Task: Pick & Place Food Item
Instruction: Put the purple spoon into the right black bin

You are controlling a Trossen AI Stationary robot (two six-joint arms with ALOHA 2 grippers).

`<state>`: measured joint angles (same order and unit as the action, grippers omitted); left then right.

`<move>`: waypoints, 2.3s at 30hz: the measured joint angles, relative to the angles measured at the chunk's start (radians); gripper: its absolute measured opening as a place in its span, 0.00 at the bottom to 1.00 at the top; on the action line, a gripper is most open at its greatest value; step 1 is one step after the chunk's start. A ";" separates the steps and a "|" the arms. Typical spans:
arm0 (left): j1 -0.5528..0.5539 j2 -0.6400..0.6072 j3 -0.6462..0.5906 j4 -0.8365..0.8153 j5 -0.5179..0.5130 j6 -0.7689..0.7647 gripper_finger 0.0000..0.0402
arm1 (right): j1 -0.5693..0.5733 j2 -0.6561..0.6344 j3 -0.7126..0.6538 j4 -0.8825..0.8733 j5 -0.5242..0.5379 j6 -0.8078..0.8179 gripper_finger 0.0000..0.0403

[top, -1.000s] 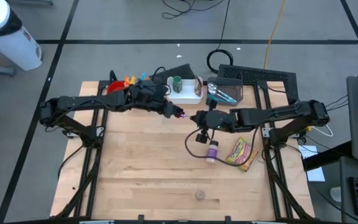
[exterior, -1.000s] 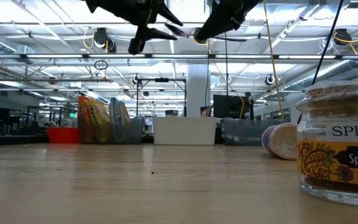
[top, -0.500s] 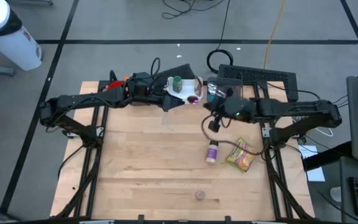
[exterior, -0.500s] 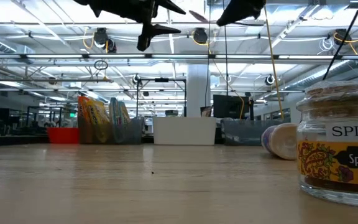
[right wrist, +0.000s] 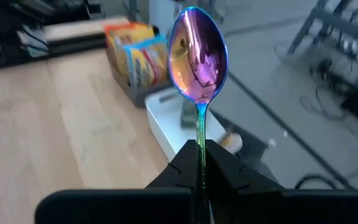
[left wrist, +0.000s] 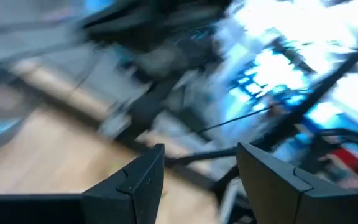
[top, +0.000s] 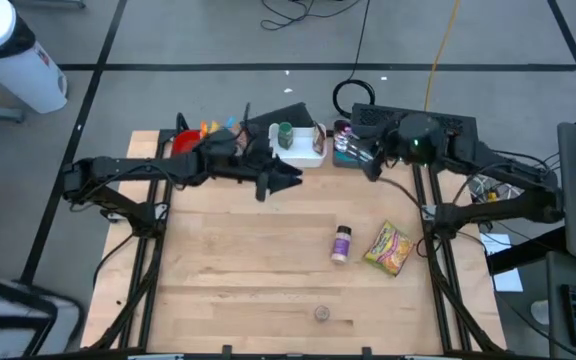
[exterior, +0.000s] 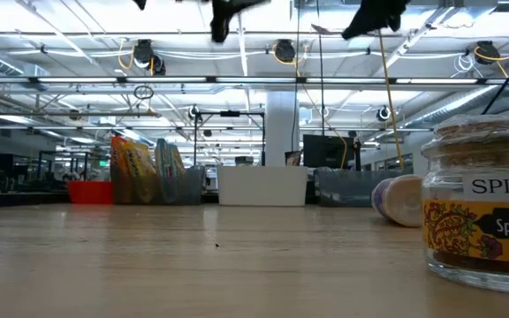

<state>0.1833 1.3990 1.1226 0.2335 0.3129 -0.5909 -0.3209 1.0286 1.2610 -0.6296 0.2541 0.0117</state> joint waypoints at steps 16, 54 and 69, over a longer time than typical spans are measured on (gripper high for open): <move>-0.004 -0.107 -0.190 0.195 0.000 -0.048 0.52 | -0.424 0.159 -0.006 -0.055 -0.418 -0.132 0.01; 0.031 -0.233 -0.332 0.242 -0.254 -0.156 0.52 | -0.625 0.395 -0.404 0.447 -0.573 -0.128 0.01; 0.031 -0.233 -0.332 0.241 -0.321 -0.160 0.52 | -0.643 0.507 -0.403 0.557 -0.573 -0.268 0.00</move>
<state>0.2146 1.1656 0.7906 0.4747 -0.0077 -0.7507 -0.9638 1.5356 0.8581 -0.0727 -0.3185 -0.2564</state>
